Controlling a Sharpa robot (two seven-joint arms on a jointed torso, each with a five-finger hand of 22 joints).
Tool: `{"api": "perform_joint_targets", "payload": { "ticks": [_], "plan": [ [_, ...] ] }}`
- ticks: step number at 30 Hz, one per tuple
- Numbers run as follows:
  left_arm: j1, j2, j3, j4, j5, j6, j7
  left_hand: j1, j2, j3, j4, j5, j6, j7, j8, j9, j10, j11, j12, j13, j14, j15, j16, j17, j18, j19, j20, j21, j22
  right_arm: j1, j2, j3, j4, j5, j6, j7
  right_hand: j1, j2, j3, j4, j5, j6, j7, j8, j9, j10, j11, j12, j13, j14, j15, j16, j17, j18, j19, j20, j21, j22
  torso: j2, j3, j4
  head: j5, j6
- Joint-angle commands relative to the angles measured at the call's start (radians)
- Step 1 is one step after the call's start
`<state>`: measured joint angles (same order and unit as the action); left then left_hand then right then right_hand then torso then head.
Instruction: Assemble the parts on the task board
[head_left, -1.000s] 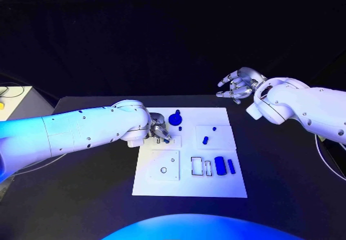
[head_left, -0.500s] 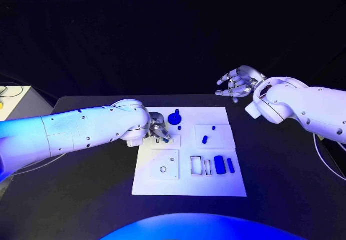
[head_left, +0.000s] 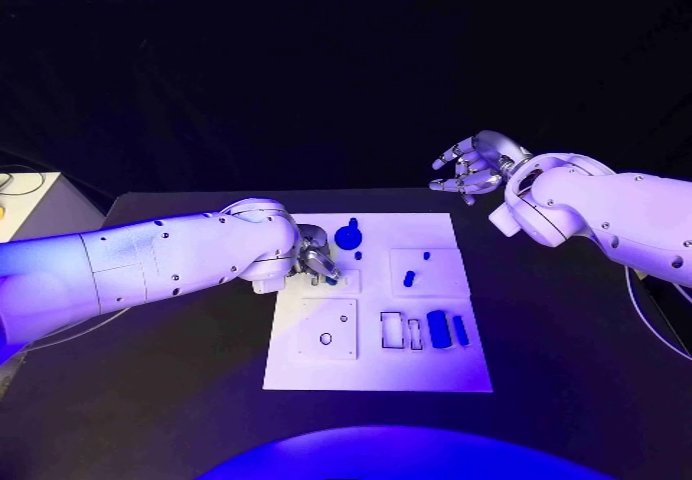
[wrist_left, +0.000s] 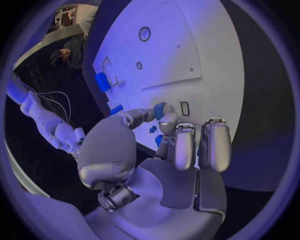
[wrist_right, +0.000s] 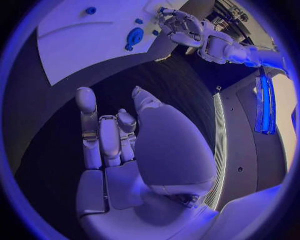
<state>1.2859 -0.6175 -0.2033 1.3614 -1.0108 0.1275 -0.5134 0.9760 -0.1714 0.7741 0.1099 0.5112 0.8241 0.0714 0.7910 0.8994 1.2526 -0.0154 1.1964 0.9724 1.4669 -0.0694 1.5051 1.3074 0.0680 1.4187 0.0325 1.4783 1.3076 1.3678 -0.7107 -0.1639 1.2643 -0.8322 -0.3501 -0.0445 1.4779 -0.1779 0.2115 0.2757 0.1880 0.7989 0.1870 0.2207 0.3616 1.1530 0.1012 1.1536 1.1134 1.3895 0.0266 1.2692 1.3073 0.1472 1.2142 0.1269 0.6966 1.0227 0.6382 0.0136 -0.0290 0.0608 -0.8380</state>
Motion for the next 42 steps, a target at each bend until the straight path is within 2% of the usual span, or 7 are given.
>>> {"api": "perform_joint_targets", "payload": {
  "ticks": [1,19,42],
  "plan": [
    [-0.002,0.002,-0.001,-0.002,-0.017,0.008,0.001,0.002,0.011,0.202,-0.204,0.007,0.003,-0.009,0.006,0.002,0.010,0.000,0.005,0.002,0.083,-0.006,0.004,0.186,-0.017,0.008,0.000,0.003,0.031,0.000,-0.001,0.000,0.001,0.002,-0.007,0.009,-0.001,-0.009,0.004,-0.001,0.003,-0.006,0.000,0.005,0.001,-0.008,0.001,-0.006,-0.001,-0.008,0.001,-0.006,-0.002,0.017,-0.007,0.001,-0.003,-0.001,0.000,0.0002,0.0000,0.002,0.000],
    [-0.002,0.003,-0.001,0.000,-0.019,-0.020,0.001,0.001,0.012,0.202,-0.204,0.007,0.004,-0.010,0.008,0.003,0.015,-0.001,0.010,0.008,0.083,-0.007,0.005,0.187,-0.018,0.010,0.000,0.005,0.036,0.000,-0.003,0.000,0.003,0.001,-0.002,0.006,-0.001,-0.010,0.004,0.000,0.003,-0.007,0.001,0.006,0.001,-0.010,0.001,-0.006,-0.002,-0.009,0.002,-0.008,-0.003,0.017,-0.008,0.001,-0.008,-0.004,0.000,0.0001,0.0000,0.005,0.000],
    [-0.002,0.004,-0.001,0.003,-0.019,0.041,-0.004,0.000,0.013,0.202,-0.204,0.007,0.004,-0.011,0.009,0.004,0.012,-0.001,0.007,0.003,0.083,-0.007,0.004,0.185,-0.018,0.010,0.000,0.005,0.036,0.000,-0.004,0.000,0.003,0.001,0.009,0.001,-0.002,-0.010,0.004,0.000,0.003,-0.008,0.001,0.007,0.002,-0.010,0.001,-0.006,-0.003,-0.009,0.002,-0.007,-0.003,0.017,-0.007,0.002,-0.009,-0.005,0.000,-0.0001,-0.0002,0.004,-0.003]
  ]
}}
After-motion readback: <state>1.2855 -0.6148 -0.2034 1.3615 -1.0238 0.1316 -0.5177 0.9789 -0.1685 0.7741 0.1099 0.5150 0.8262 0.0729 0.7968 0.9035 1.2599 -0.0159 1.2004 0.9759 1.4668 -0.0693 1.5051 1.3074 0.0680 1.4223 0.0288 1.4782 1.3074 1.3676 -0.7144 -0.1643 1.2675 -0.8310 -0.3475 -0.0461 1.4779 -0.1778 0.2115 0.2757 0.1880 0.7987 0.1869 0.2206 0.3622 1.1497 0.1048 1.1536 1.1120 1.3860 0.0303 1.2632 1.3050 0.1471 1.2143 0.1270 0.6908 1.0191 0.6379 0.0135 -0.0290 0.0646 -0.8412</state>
